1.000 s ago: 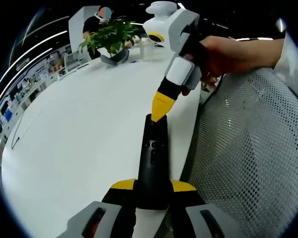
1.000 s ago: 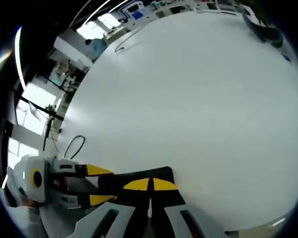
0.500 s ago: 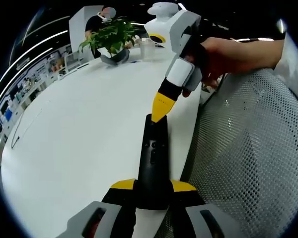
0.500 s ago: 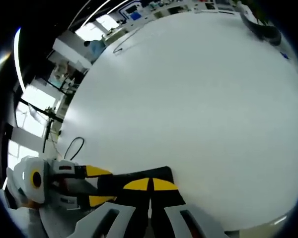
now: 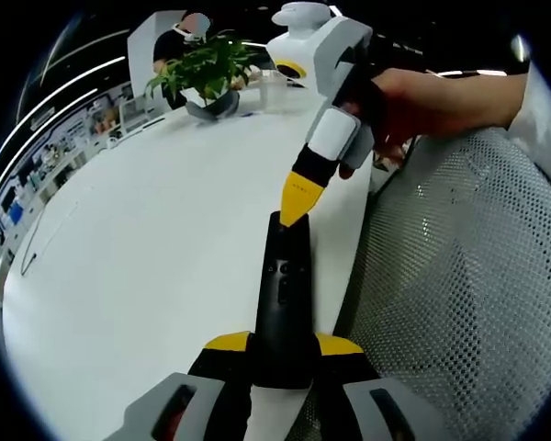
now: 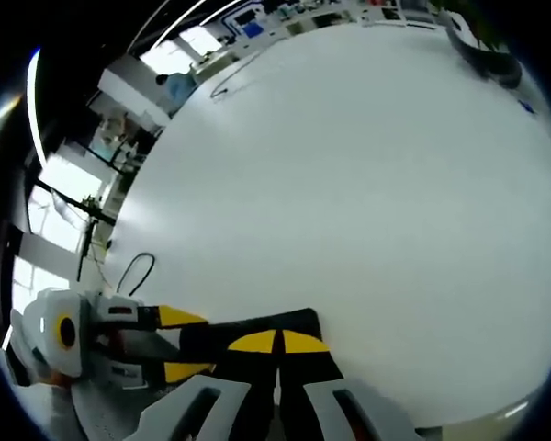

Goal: Press the specified remote control buttons in sequence, fully releasing each button before pressing the next.

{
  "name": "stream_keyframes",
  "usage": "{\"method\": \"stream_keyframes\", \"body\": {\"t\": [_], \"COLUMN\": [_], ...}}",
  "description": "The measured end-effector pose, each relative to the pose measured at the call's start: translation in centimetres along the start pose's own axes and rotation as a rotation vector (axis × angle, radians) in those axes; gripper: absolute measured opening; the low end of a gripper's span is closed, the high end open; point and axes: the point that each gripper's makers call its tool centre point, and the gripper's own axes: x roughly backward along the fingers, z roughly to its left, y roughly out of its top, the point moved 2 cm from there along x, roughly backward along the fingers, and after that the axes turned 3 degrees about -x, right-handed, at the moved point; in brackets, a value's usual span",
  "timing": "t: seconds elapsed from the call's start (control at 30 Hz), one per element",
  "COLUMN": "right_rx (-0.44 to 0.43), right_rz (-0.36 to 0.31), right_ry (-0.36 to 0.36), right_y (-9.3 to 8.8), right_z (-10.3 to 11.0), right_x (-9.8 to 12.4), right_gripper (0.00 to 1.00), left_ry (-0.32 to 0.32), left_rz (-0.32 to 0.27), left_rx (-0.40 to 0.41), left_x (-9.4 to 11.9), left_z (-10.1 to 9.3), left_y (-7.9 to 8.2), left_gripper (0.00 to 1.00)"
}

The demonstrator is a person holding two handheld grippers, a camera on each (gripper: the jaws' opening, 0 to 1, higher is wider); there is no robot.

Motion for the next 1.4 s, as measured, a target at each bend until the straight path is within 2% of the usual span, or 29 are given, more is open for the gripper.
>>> {"method": "stream_keyframes", "body": {"t": [0.2, 0.37, 0.8, 1.4], "right_rx": [0.029, 0.025, 0.071, 0.123], "right_rz": [0.003, 0.004, 0.043, 0.039], "right_ry": [-0.014, 0.02, 0.003, -0.018], "right_y": [0.04, 0.12, -0.45, -0.45], "right_z": [0.05, 0.53, 0.63, 0.63], "right_x": [0.24, 0.19, -0.26, -0.36], "right_gripper": [0.0, 0.0, 0.0, 0.0], "left_ry": [0.0, 0.001, 0.002, 0.0], "left_rz": [0.0, -0.001, -0.006, -0.013], "left_rx": [-0.001, 0.0, 0.0, -0.001], "left_x": [0.01, 0.01, 0.0, -0.06], "left_z": [-0.02, 0.0, 0.0, -0.01], "left_y": [0.0, 0.02, 0.07, 0.09], "left_gripper": [0.24, 0.24, 0.24, 0.24]}}
